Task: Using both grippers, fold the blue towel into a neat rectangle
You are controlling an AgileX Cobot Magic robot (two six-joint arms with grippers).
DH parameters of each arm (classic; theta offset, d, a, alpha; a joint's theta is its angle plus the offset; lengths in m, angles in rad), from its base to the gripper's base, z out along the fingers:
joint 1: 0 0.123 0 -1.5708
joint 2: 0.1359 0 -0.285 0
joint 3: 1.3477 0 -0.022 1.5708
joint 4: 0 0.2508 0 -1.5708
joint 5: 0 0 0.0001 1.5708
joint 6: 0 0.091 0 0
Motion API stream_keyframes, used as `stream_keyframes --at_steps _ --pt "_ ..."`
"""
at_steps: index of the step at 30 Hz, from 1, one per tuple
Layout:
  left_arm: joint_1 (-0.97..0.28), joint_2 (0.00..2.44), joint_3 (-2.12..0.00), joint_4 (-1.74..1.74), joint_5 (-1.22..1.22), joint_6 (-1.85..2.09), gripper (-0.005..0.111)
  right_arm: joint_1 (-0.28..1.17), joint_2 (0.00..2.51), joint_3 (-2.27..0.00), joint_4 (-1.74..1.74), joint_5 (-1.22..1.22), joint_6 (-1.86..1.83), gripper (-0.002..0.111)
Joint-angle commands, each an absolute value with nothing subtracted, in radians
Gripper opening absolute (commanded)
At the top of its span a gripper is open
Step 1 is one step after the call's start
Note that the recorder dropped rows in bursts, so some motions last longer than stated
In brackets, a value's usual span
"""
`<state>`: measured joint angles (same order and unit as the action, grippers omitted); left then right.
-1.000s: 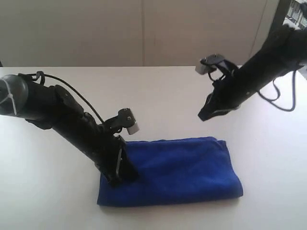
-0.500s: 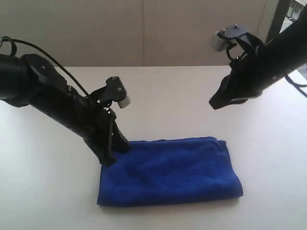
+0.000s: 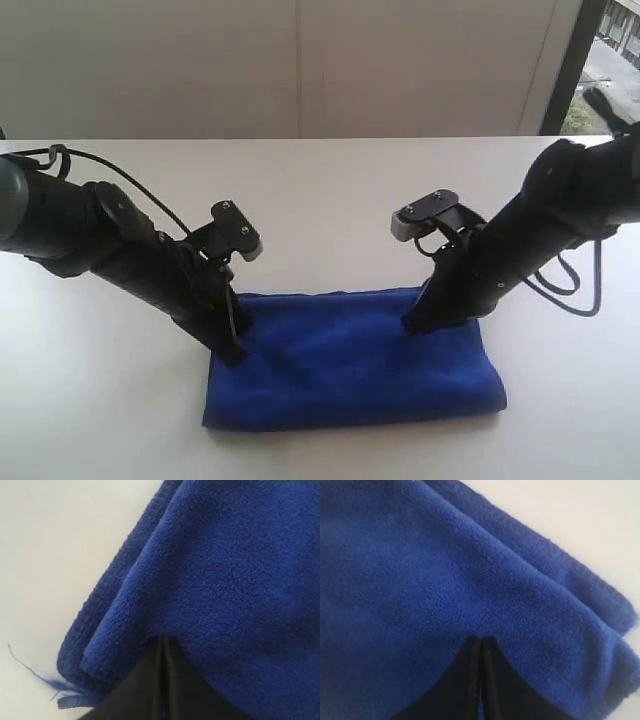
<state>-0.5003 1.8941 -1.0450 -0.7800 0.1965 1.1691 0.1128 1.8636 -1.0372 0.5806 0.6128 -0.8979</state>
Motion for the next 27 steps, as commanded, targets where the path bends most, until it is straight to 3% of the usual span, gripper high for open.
stream_keyframes --at_steps 1,27 --pt "-0.501 1.911 -1.037 -0.798 0.177 1.184 0.0 0.121 1.907 -1.035 0.583 0.566 -0.892 0.0" --pt "-0.501 1.851 -1.037 -0.775 0.078 1.185 0.0 0.121 1.86 -1.071 0.583 0.484 -0.905 0.0"
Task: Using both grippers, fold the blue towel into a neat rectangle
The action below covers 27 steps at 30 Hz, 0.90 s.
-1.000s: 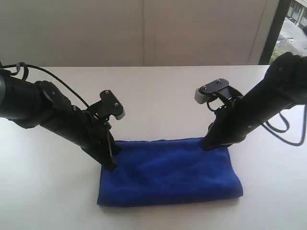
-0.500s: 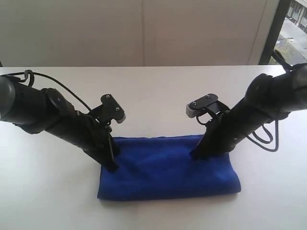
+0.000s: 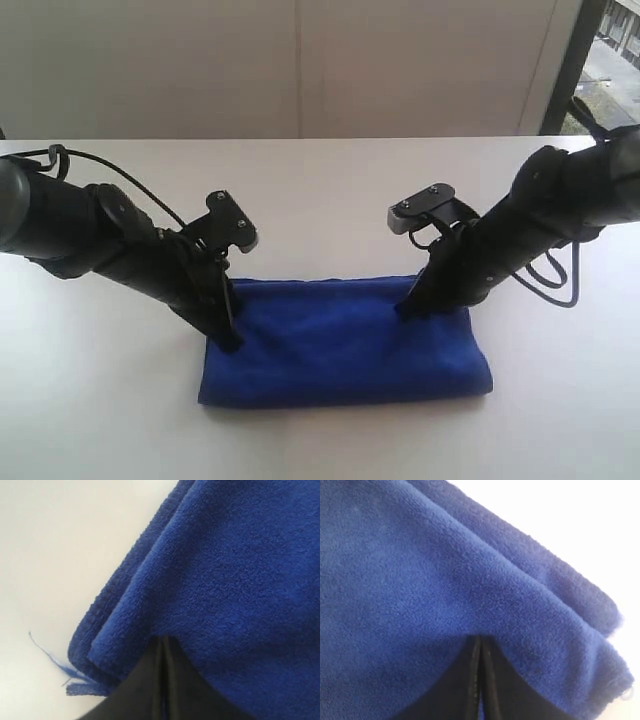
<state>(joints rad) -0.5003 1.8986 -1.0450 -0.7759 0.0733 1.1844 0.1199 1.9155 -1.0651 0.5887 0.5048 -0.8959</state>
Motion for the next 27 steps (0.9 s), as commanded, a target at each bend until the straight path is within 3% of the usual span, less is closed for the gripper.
stream_keyframes --at_steps 1,9,15,27 --pt "-0.501 1.833 -1.037 -0.775 0.078 1.185 0.0 0.121 1.842 -1.071 0.583 0.483 -0.912 0.0" --pt "-0.501 1.528 -1.037 -0.775 0.124 1.126 0.0 0.121 1.52 -1.071 0.58 0.494 -0.892 0.0" --pt "-0.501 1.164 -0.999 -0.775 0.121 0.96 0.0 0.119 1.155 -1.069 0.42 0.569 -0.631 0.0" --pt "-0.501 0.594 -0.624 -0.777 0.038 0.832 0.0 0.119 0.721 -0.923 0.223 0.565 -0.4 0.0"
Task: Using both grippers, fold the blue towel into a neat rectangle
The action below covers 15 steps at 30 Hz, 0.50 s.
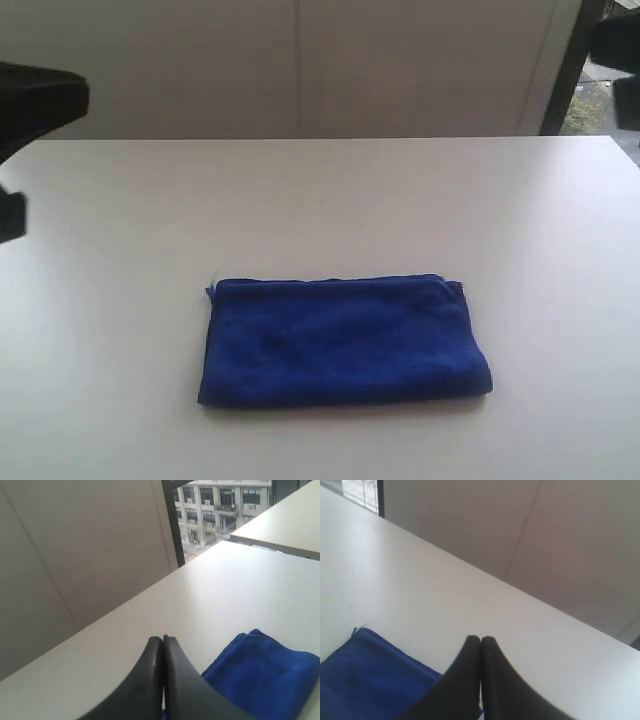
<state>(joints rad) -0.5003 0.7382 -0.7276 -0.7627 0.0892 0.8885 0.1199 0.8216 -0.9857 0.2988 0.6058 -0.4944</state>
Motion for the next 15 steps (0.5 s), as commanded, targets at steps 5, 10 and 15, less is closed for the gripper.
stream_keyframes --at_steps 5,10,15 --pt "-0.501 0.448 -0.472 -0.779 0.0 0.763 0.0 0.119 0.609 -0.83 0.175 0.558 -0.352 0.0" --pt "-0.501 0.421 -0.341 -0.829 -0.049 0.728 0.0 0.119 0.555 -0.708 0.164 0.494 -0.306 0.0" --pt "-0.501 0.421 -0.278 -0.867 -0.113 0.68 0.0 0.119 0.571 -0.617 0.164 0.411 -0.306 0.0"
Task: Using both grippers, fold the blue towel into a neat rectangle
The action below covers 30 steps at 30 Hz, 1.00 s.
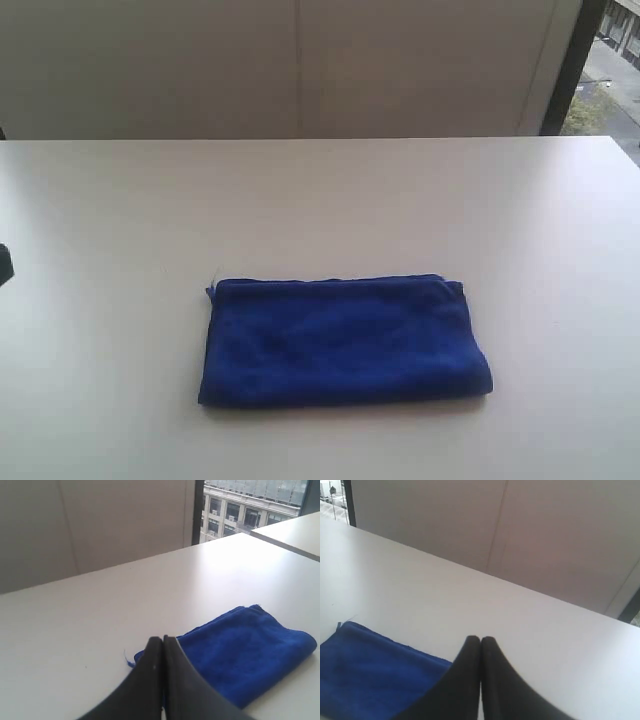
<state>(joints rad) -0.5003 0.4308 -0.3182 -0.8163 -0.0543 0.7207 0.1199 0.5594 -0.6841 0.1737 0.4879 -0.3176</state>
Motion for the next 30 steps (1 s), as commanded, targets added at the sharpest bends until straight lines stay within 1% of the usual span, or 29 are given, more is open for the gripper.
stream_keyframes --at_steps 1,5,30 --pt "-0.501 0.421 -0.272 -0.867 -0.113 0.68 0.0 0.119 0.58 -0.602 0.164 0.386 -0.306 0.0" --pt "-0.501 0.421 -0.264 -0.867 -0.111 0.68 0.0 0.119 0.616 -0.555 0.166 0.299 -0.306 0.0" --pt "-0.501 0.421 -0.264 -0.859 -0.111 0.68 0.0 0.119 0.63 -0.546 0.174 0.314 -0.306 0.0"
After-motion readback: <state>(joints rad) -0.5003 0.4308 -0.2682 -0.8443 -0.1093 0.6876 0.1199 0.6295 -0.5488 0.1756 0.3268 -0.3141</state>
